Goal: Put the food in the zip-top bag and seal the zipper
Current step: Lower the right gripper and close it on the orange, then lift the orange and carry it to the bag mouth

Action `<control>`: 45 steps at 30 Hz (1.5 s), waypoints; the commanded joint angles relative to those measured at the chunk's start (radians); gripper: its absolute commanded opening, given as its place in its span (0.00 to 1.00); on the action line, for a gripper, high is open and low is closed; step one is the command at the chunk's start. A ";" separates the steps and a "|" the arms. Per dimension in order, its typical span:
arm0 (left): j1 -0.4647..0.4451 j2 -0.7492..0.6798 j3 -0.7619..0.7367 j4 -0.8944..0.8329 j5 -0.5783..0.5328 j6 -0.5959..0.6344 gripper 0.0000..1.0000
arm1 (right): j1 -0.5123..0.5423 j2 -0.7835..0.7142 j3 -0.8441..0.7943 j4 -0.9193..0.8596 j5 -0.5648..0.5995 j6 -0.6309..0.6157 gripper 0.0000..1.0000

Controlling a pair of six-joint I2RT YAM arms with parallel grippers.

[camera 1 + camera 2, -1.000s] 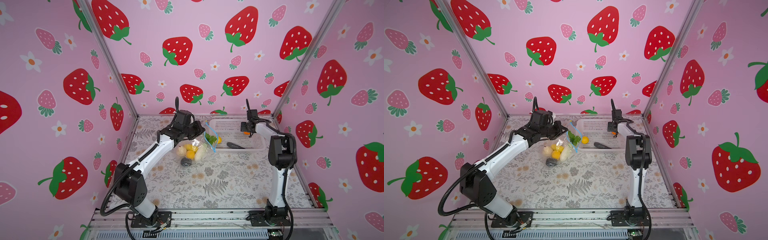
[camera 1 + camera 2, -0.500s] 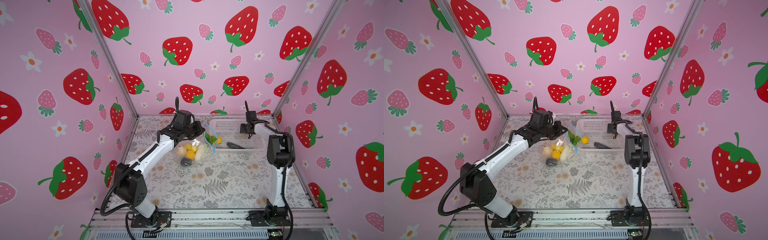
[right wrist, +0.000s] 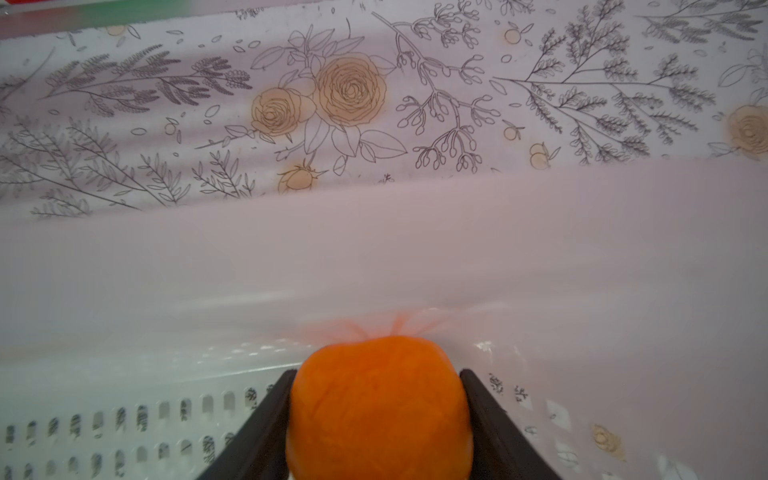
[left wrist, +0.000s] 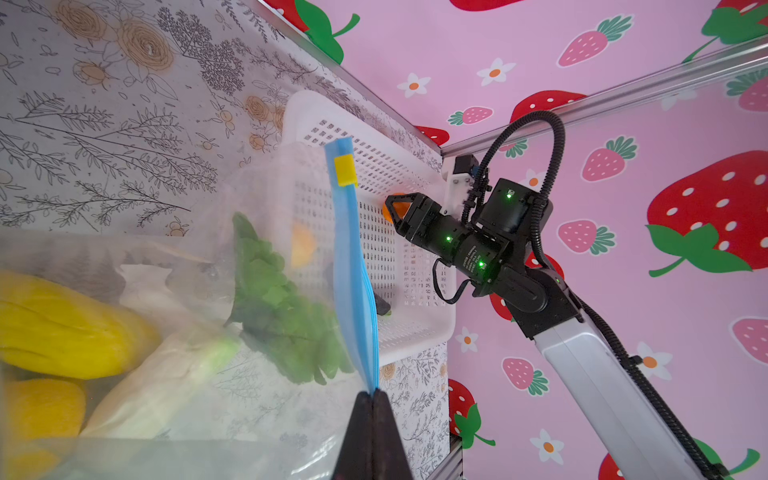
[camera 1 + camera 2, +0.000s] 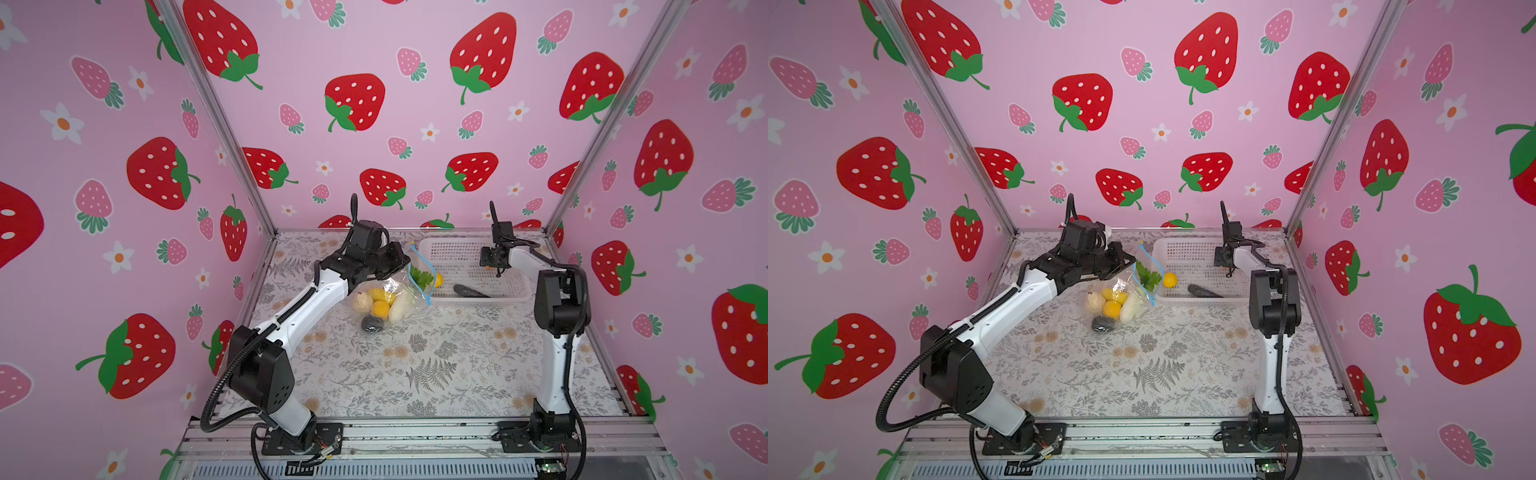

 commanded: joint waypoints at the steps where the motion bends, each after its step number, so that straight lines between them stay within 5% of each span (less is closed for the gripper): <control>1: 0.003 -0.013 0.021 -0.021 -0.007 0.009 0.00 | -0.007 -0.079 -0.002 -0.013 -0.048 0.018 0.53; 16: 0.003 -0.015 0.024 -0.024 -0.006 0.009 0.00 | 0.040 -0.391 -0.208 0.054 -0.302 0.103 0.53; 23: 0.003 -0.021 0.041 -0.037 -0.019 0.015 0.00 | 0.113 -0.572 -0.347 0.164 -0.571 0.123 0.52; 32: 0.003 -0.013 0.054 -0.040 -0.024 0.013 0.00 | 0.217 -0.622 -0.386 0.245 -0.846 0.234 0.52; 37: 0.003 -0.014 0.065 -0.041 -0.026 0.012 0.00 | 0.272 -0.601 -0.406 0.324 -0.910 0.364 0.53; 45: 0.003 -0.036 0.058 -0.044 -0.038 0.010 0.00 | 0.342 -0.553 -0.361 0.315 -0.911 0.387 0.52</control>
